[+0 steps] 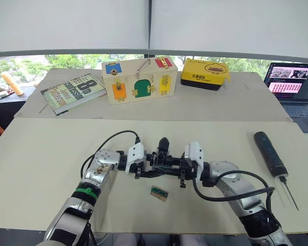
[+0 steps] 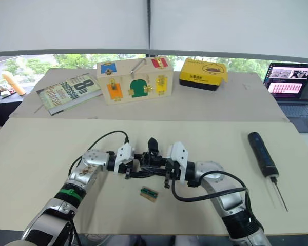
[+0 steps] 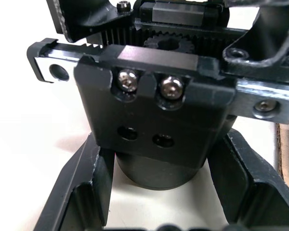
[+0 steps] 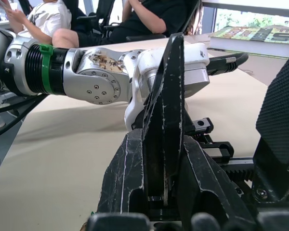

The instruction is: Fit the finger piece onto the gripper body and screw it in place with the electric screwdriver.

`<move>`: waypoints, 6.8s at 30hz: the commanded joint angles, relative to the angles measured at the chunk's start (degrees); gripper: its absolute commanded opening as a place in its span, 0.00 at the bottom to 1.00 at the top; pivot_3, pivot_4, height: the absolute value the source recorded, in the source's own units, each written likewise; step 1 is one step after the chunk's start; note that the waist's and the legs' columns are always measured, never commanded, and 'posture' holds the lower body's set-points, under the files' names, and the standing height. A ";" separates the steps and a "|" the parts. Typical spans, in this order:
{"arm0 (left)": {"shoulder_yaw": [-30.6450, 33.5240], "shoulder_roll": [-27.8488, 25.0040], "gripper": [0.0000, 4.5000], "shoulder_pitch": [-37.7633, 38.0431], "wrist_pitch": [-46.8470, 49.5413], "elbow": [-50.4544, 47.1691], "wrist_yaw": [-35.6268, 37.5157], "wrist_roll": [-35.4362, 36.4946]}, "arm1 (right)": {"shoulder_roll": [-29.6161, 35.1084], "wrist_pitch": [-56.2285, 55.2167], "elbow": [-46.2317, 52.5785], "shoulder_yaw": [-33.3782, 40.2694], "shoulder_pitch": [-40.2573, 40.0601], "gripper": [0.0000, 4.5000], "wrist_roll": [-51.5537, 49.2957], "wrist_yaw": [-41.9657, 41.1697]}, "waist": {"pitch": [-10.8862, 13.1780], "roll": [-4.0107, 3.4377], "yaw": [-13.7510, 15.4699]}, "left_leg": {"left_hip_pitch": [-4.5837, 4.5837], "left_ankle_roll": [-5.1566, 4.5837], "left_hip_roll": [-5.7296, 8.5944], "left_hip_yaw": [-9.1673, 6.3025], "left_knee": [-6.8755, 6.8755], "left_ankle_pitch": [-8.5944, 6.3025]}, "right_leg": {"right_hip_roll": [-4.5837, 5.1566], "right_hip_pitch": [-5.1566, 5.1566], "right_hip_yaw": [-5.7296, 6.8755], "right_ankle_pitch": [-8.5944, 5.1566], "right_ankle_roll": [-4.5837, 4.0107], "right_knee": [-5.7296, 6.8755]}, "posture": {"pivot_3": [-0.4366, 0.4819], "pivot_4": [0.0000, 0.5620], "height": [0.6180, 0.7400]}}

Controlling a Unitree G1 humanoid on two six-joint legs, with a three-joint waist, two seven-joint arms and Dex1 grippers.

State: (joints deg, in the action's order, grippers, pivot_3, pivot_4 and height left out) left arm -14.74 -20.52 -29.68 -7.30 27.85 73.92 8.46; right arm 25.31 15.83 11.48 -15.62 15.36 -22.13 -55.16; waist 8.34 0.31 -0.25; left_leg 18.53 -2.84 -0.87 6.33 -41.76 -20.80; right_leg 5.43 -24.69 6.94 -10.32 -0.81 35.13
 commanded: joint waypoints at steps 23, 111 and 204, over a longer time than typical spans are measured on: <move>-1.35 -0.43 0.51 1.54 1.25 0.60 -0.21 -1.43 | -1.65 -3.93 -0.13 1.29 1.79 0.75 -2.00 -4.96 | -0.01 0.03 -0.27 | 0.02 -0.15 -0.03 -0.10 0.09 -0.10 | 0.63 0.09 0.13 -0.02 0.00 -0.12 | 0.48 0.27 1.00; 26.71 -22.63 1.00 15.19 35.03 -50.62 -5.90 38.05 | 35.96 23.11 -33.89 36.05 5.21 0.44 -3.47 -3.85 | 0.56 -0.45 -0.47 | -0.18 0.06 0.10 0.84 0.84 0.02 | -0.13 -0.47 -1.33 -0.24 0.19 -0.10 | 0.48 0.27 1.00; 21.35 -23.09 1.00 27.45 15.56 -41.86 2.90 25.20 | 23.33 66.62 14.10 43.29 11.76 0.42 -17.98 -6.09 | 0.68 -0.43 -0.15 | 1.21 0.25 0.02 0.18 -0.01 0.07 | -0.05 -1.37 -0.06 -0.17 -0.07 0.34 | 0.48 0.27 1.00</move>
State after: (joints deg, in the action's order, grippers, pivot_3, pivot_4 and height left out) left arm 6.84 -43.81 -1.84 8.95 -13.37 76.58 33.62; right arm 49.93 82.16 22.79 21.54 27.68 -36.70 -62.37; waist 9.02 -0.11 -0.41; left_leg 19.74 -2.59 -0.84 6.51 -41.80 -20.74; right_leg 5.39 -26.07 6.86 -10.49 -0.88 35.49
